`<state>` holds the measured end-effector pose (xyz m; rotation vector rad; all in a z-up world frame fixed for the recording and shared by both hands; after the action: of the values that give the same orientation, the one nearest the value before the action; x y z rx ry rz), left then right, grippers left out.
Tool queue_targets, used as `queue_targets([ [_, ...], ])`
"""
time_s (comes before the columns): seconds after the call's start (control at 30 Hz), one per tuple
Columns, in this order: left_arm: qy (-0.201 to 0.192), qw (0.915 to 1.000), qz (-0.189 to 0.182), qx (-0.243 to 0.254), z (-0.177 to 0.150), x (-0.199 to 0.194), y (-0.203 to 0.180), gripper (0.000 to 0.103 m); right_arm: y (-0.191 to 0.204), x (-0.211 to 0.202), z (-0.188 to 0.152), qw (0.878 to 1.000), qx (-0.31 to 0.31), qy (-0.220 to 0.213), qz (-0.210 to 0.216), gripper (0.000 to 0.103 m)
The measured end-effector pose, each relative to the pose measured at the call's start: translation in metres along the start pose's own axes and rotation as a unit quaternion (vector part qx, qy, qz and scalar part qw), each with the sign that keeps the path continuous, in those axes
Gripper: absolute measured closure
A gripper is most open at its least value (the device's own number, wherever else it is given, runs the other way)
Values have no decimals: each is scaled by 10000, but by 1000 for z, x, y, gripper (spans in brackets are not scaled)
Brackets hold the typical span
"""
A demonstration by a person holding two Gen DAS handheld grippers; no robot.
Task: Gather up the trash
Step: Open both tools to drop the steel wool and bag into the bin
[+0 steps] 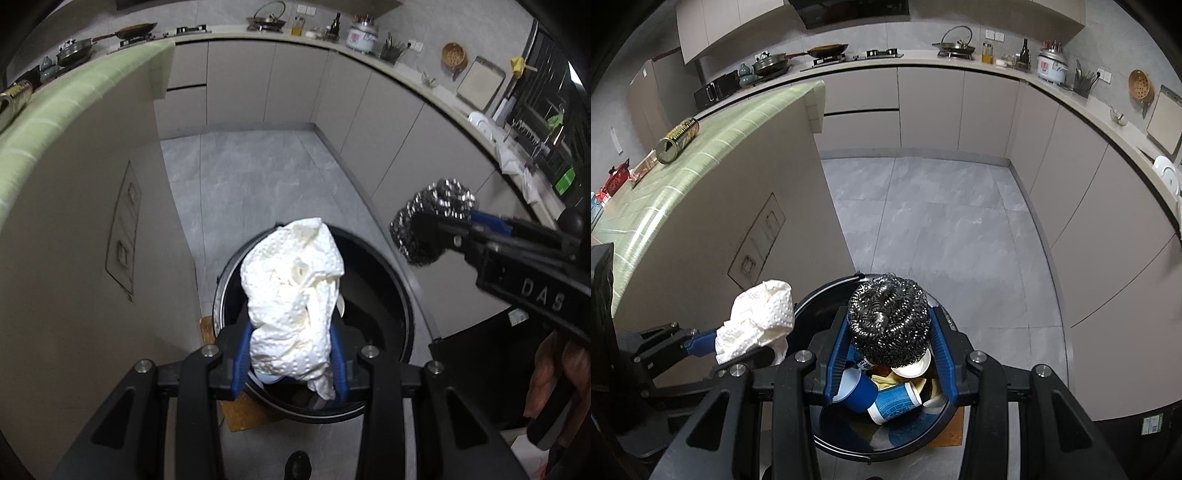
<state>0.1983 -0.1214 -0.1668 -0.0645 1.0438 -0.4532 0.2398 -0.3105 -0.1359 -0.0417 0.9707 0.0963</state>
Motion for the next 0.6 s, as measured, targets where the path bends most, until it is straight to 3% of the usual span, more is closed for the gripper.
queue_targets([
  [0.4,371,9992,42,-111,-23,34,-5,65,-2,48,-17,9990,-39,378,217,58],
  [0.43,407,9991,7,-89,-24,37,-6,60,-1,51,-17,9987,-60,422,280,58],
  [0.47,446,9989,107,-39,-26,41,-7,49,0,55,-16,9983,-107,475,317,52],
  [0.5,479,9981,380,-40,-27,43,-5,35,-7,61,-14,9986,-49,514,148,41],
  [0.53,418,9968,670,-109,-28,38,-2,13,-16,61,-12,9989,82,469,-36,0],
  [0.57,265,9972,677,-195,-27,30,-1,6,-26,57,-9,9991,240,351,-81,0],
  [0.6,134,9974,655,-281,-24,20,0,6,-36,52,-7,9987,405,305,-48,0],
])
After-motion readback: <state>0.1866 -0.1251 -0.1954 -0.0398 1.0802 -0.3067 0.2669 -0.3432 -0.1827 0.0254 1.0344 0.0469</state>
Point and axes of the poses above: each gripper's, at about its wrist camera, not at the fingertips, and x roughly the way its jaws point, y to its left, z to its top, the point moved 3 cm from there along x, roughly the way its jaws point, and after that the axes turned 5 degrees about -z, right-handed, at the moved point
